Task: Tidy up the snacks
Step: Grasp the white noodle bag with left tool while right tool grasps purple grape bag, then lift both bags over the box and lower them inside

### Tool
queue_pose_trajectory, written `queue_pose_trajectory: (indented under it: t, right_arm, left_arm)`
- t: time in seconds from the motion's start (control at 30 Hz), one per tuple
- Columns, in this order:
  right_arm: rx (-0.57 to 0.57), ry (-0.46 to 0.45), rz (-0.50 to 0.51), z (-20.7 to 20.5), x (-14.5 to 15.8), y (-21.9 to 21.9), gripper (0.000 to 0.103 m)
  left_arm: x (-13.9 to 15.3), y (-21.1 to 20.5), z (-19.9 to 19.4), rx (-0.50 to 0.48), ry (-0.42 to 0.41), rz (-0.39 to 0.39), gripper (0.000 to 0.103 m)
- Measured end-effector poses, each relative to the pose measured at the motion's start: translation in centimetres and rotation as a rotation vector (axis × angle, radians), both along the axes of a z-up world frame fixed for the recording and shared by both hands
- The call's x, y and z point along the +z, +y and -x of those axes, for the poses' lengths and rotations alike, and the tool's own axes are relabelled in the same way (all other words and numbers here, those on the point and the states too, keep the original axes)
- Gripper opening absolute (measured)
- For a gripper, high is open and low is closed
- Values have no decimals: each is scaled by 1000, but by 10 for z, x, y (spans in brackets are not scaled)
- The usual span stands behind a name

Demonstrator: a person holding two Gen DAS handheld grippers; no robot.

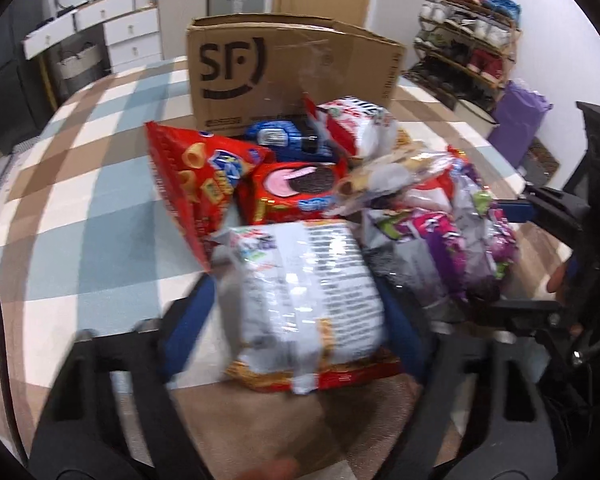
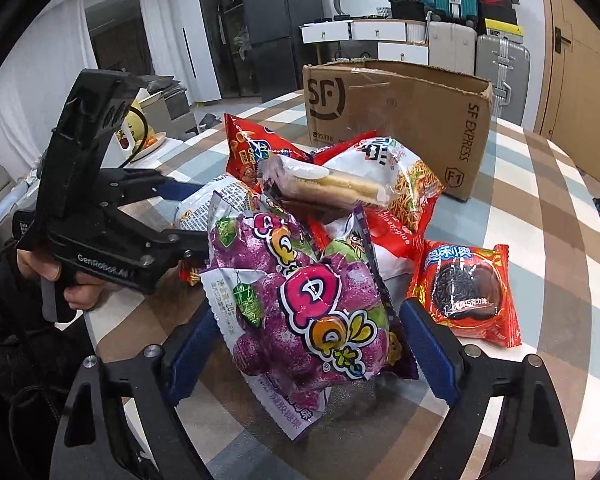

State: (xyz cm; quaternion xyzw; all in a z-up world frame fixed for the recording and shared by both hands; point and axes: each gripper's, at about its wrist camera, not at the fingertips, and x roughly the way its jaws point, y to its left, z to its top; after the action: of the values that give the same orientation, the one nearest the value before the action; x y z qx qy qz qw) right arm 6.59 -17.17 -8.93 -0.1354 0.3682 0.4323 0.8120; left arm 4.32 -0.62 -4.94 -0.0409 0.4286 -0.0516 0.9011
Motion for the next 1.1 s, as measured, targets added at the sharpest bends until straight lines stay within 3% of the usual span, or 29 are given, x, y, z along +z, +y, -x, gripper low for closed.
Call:
queue_pose_trajectory:
  t: [0.13,0.27,0.67,1.1]
  right_arm:
    - [10,2,-20,0,1,0,70]
    - [24,2,-27,3,1,1,65]
    - [18,-30,-121,8,21,-11,63]
    - [-139,-85,-230,-5,60,-23,63]
  left_arm:
    - [1,2,3,-7,-29,17,50]
    - [5,8,2,-2,-47,40,49]
    - [33,18,19,16,-159,80,49]
    - [87,18,34,89,-318,52,49]
